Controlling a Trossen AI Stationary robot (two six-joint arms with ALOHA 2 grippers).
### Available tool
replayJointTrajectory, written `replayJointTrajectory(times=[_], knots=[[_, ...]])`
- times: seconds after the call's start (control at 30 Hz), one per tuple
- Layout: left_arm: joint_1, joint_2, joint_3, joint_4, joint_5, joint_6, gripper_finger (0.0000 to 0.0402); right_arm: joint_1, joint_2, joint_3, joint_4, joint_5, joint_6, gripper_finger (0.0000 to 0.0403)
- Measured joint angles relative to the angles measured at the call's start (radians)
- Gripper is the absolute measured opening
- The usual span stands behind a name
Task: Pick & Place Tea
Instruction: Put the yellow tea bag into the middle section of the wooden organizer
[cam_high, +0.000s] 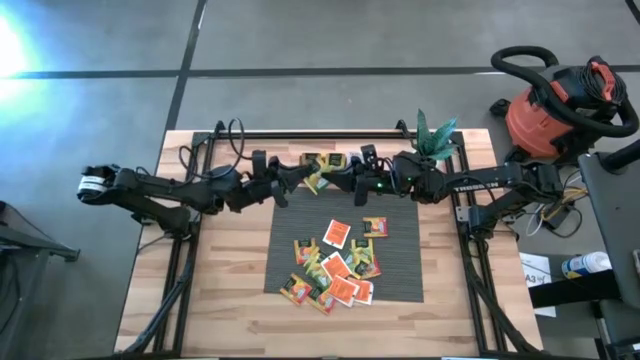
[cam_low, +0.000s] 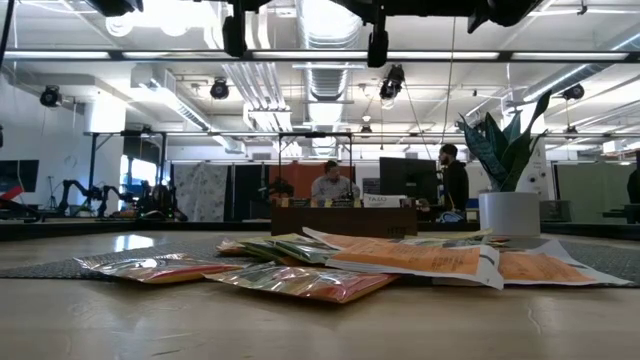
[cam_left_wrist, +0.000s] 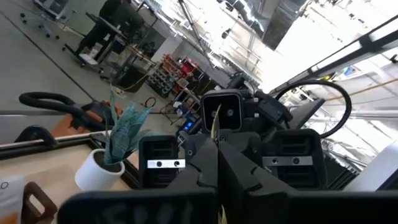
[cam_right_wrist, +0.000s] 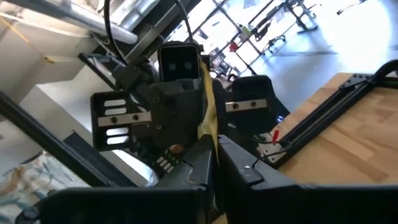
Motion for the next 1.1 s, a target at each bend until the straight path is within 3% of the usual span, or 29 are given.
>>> replayJointTrajectory(times=[0.23,0.4,0.63,0.87,1.1], knots=[[0.000,-0.002,0.000,-0.106,0.005,0.007,0.0001,0.004,-0.004,0.000,-0.064,-0.030,-0.006,0.0066],[-0.001,-0.004,0.003,-0.240,0.026,0.007,0.0001,-0.006,-0.030,0.000,-0.244,-0.120,-0.074,0.0103],[0.000,0.008,0.071,-0.469,0.057,0.083,0.0001,-0.009,-0.080,0.016,-0.533,-0.174,-0.374,0.0128],[0.000,0.058,0.170,-0.599,0.059,0.263,0.0000,-0.018,-0.030,0.253,-0.934,-0.164,-0.615,0.0122],[0.000,0.154,0.237,-0.622,0.105,0.323,0.0000,-0.054,0.066,0.507,-1.213,-0.152,-0.819,0.0121]])
